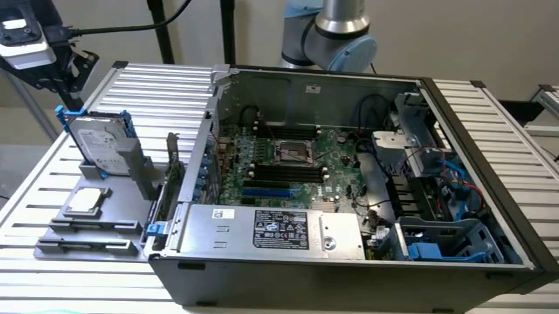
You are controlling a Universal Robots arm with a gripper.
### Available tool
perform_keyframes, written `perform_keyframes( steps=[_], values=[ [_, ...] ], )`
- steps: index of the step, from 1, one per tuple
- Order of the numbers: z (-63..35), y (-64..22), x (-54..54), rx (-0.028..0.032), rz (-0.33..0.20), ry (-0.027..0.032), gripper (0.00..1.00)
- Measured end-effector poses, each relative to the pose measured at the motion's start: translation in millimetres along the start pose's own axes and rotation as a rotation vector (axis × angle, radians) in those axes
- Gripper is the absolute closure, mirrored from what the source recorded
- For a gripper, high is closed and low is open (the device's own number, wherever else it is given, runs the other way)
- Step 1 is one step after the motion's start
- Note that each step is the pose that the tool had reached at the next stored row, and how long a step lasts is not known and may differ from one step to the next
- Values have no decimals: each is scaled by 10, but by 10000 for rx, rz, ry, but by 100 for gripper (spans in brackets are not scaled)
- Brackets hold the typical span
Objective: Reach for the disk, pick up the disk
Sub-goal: 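Pick up the disk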
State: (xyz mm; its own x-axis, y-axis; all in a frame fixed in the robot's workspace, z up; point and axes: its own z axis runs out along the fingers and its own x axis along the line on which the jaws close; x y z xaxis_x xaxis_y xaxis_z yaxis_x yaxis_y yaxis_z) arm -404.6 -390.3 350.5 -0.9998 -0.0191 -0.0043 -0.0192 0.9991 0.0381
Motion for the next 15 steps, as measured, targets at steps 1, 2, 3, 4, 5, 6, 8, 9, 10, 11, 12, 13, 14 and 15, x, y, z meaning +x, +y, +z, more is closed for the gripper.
perform_keyframes(
  steps=[1, 2, 3, 4, 5, 6, 8, 9, 10, 11, 12, 13, 14, 15],
  values=[
    [1, 25, 34, 0, -1, 0, 89],
    [2, 54, 67, 1, 0, 0, 89],
    [3, 82, 98, 2, 2, -1, 89],
    [2, 106, 122, 5, 0, 2, 89],
    [3, 125, 139, 7, 0, 1, 89],
    [3, 133, 150, 11, 0, 0, 89],
    [3, 134, 152, 13, -1, 0, 89],
    [3, 134, 152, 14, -1, 0, 89],
    [3, 134, 152, 13, -1, 0, 89],
    [4, 136, 153, 13, -4, 0, 89],
    [3, 142, 154, 14, -56, 2, 89],
    [4, 143, 154, 13, -195, 7, 89],
    [4, 143, 154, 12, -371, 13, 89],
    [4, 143, 154, 11, -566, 20, 89]
  ],
)
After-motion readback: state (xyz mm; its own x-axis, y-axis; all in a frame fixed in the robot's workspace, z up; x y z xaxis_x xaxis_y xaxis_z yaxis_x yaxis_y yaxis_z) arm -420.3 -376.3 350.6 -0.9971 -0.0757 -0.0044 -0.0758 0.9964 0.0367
